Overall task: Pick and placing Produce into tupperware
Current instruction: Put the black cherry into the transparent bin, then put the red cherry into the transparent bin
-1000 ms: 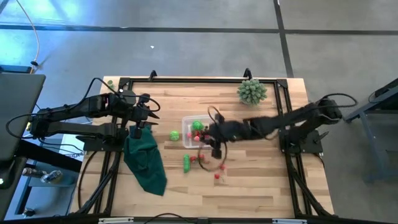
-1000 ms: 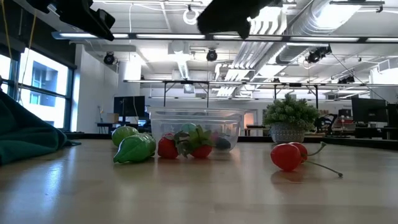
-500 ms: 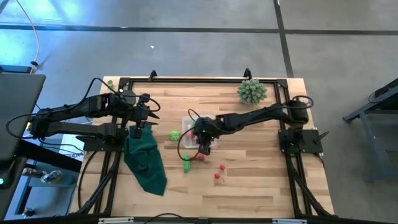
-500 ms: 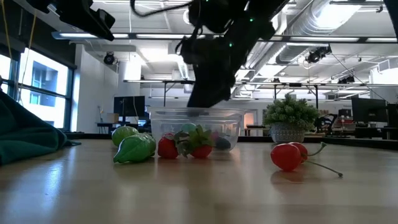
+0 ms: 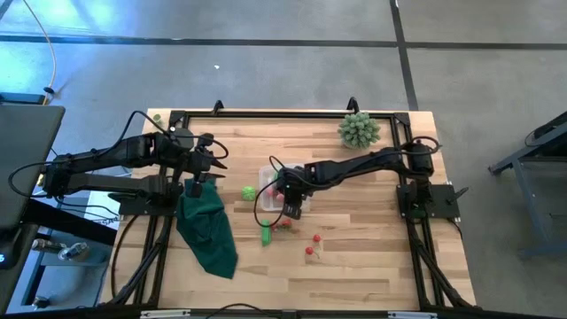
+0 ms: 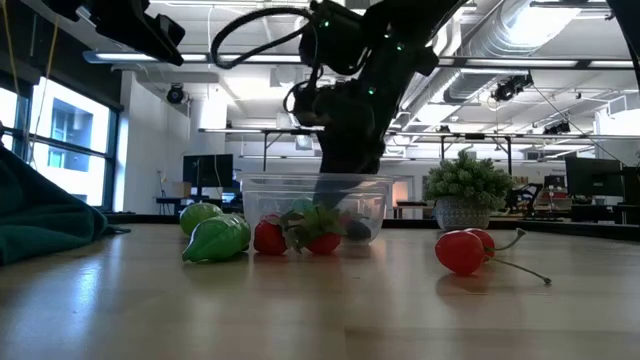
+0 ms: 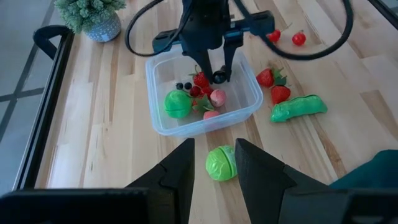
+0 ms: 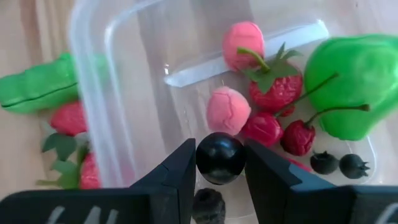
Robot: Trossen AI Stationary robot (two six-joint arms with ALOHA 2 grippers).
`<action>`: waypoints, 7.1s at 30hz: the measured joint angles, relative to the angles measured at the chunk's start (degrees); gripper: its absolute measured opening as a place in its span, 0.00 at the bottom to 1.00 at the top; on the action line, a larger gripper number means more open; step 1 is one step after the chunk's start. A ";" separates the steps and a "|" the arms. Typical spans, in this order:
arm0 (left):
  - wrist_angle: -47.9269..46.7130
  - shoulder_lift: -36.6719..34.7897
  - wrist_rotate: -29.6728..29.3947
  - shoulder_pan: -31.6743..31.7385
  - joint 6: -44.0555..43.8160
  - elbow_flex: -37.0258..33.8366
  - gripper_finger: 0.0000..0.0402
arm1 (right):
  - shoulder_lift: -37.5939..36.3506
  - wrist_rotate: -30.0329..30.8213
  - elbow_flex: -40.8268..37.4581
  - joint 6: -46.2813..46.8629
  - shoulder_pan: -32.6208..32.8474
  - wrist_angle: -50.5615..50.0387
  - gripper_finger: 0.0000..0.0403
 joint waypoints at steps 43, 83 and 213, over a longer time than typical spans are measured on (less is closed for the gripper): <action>0.00 -0.01 0.00 0.00 0.01 -0.01 0.26 | -27.60 14.71 -3.29 5.00 8.45 0.02 0.32; 0.00 0.00 0.00 0.00 0.02 -0.02 0.26 | -16.82 11.48 -12.96 57.11 23.48 -5.49 0.32; 0.00 -0.01 0.00 0.00 0.01 -0.01 0.26 | 6.60 7.45 17.70 29.78 -0.38 -22.11 0.24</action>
